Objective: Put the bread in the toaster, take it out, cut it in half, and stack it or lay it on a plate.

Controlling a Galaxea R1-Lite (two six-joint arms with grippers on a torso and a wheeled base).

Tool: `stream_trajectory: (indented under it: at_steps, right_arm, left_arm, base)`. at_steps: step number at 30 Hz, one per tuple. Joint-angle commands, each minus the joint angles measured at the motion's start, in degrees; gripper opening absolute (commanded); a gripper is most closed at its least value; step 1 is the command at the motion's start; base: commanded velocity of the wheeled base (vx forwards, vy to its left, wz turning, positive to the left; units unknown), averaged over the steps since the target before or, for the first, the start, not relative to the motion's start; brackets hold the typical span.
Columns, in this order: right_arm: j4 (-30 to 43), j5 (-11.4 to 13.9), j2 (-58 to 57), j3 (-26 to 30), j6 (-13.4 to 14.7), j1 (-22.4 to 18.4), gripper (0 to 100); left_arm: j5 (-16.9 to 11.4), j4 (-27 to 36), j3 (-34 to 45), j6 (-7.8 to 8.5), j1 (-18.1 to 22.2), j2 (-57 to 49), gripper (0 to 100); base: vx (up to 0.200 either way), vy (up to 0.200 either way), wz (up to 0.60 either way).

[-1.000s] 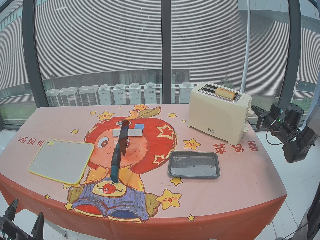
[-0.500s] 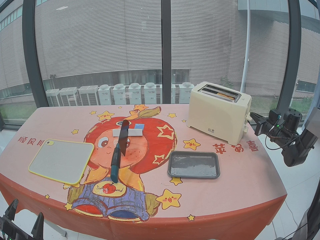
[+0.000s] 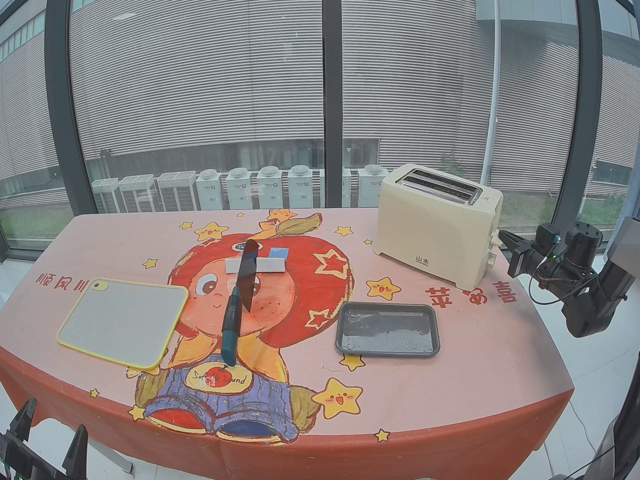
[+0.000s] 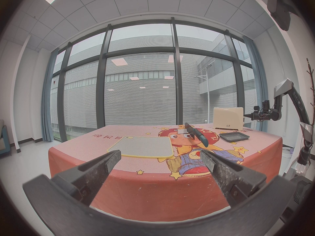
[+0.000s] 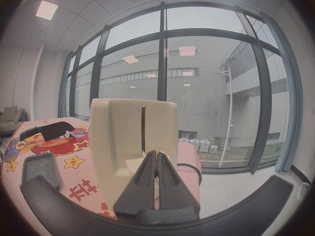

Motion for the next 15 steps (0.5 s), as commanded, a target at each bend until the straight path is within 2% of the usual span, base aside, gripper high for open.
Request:
stream_trajectory:
  at_steps: [1,15]
  right_arm:
    - [0.1,0.0,0.5,0.2,0.0,0.2,0]
    - [-0.5,0.0,-2.0,0.2,0.0,0.2,0]
  left_arm:
    - [0.0,0.0,1.0,-0.01,0.0,0.1,100]
    - [0.0,0.0,1.0,-0.01,0.0,0.1,100]
  base:
    - [0.000,0.000,0.00]
    - [0.000,0.000,0.00]
